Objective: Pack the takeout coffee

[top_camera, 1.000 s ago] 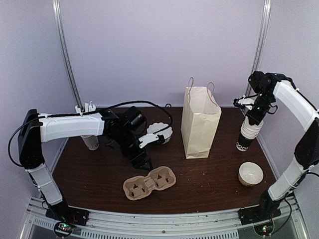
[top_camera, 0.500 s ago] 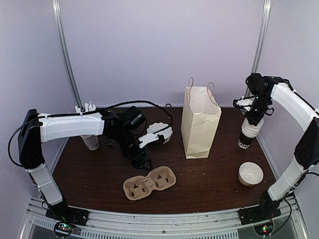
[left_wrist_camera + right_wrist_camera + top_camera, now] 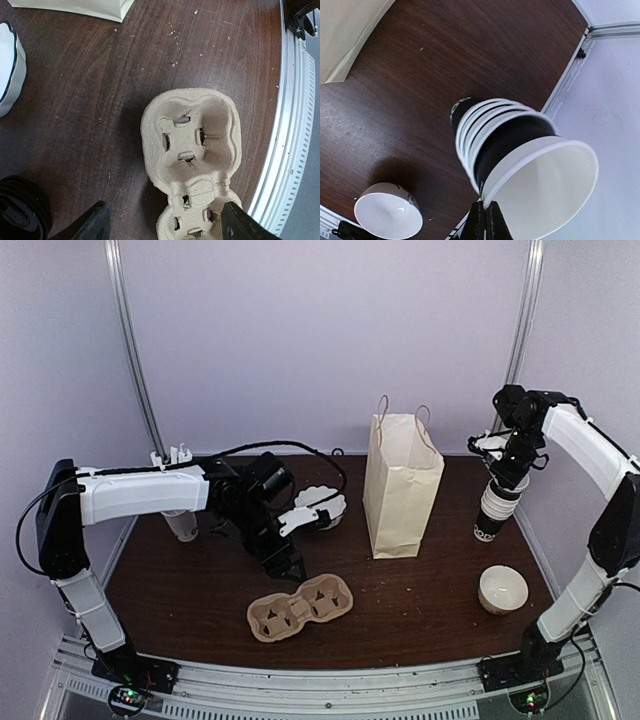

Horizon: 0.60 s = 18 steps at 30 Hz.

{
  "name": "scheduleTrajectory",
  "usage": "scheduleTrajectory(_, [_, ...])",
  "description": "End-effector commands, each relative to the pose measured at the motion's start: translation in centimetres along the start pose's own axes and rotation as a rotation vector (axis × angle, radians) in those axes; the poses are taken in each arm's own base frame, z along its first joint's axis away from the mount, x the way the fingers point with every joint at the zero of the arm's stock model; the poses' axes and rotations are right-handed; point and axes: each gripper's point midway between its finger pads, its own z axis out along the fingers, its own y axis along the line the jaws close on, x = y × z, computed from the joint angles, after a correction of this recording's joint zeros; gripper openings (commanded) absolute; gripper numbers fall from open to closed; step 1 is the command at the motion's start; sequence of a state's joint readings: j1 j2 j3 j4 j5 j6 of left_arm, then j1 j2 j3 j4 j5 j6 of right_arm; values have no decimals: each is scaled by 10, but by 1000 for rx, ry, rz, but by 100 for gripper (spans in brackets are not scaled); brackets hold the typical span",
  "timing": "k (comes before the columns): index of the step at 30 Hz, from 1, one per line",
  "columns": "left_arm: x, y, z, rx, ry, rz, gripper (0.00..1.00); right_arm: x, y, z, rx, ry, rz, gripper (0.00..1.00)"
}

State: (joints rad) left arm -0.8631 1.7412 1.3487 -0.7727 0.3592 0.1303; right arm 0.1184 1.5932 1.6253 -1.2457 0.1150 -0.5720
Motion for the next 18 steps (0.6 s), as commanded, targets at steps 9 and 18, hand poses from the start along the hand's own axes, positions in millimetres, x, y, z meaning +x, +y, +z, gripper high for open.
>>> scheduleTrajectory(9, [-11, 0, -3, 3, -27, 21, 80, 5, -4, -7, -24, -8, 68, 0])
scheduleTrajectory(18, [-14, 6, -4, -25, -24, 6, 80, 1, -5, -70, 8, -127, 73, 0])
